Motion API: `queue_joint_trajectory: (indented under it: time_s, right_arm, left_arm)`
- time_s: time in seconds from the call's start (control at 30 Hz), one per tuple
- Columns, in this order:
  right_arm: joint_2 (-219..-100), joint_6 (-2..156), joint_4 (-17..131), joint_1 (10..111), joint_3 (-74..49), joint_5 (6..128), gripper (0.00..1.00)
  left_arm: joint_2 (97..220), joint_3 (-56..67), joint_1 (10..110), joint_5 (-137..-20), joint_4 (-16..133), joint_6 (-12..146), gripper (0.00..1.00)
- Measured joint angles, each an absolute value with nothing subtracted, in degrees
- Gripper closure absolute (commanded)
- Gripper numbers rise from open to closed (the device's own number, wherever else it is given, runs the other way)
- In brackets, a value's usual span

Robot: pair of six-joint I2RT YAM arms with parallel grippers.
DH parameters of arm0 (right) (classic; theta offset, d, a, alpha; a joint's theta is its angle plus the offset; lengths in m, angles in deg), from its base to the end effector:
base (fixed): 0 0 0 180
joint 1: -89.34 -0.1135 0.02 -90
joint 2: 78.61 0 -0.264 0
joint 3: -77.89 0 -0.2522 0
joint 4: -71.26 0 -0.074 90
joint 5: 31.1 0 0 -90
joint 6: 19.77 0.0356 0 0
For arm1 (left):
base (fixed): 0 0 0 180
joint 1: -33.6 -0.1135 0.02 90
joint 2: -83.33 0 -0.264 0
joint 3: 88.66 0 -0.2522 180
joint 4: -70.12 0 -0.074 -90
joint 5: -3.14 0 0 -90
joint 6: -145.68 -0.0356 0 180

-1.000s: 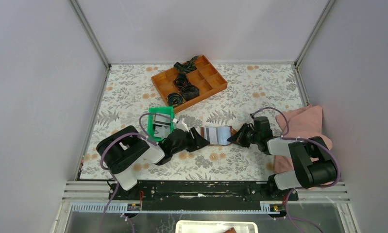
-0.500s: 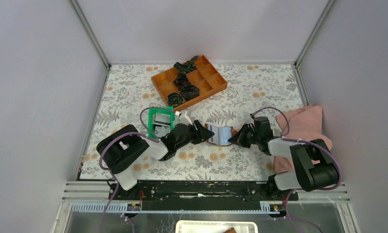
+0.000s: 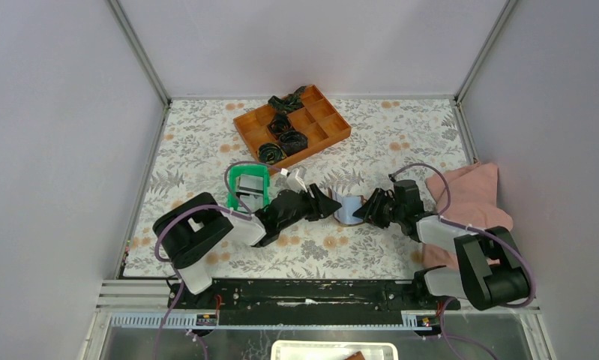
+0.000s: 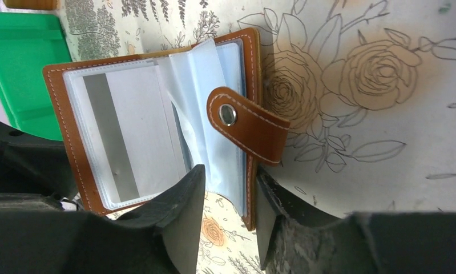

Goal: Put the credit cards into the card holder
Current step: Close the card holder at the center of the board.

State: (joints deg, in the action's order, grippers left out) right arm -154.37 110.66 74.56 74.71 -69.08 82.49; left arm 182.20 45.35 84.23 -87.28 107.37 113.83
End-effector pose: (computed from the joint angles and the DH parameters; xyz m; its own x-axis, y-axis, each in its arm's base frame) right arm 0.2119 0.0700 0.1305 -0.8119 0.4023 -0.4231 -0.0053 0.7196 0.6944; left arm 0.2022 -0.2460 0.1437 -0.7430 -0.4335 -0.5099 0.2604 0.5145 -0.8170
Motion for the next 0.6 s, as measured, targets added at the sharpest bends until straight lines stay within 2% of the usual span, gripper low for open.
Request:
queue_joint_trajectory:
  time_s: [0.6]
  right_arm:
    - [-150.1, 108.5, 69.1, 74.7, -69.1, 78.8, 0.56]
  left_arm:
    - [185.3, 39.5, 86.3, -87.3, 106.9, 112.9, 0.45]
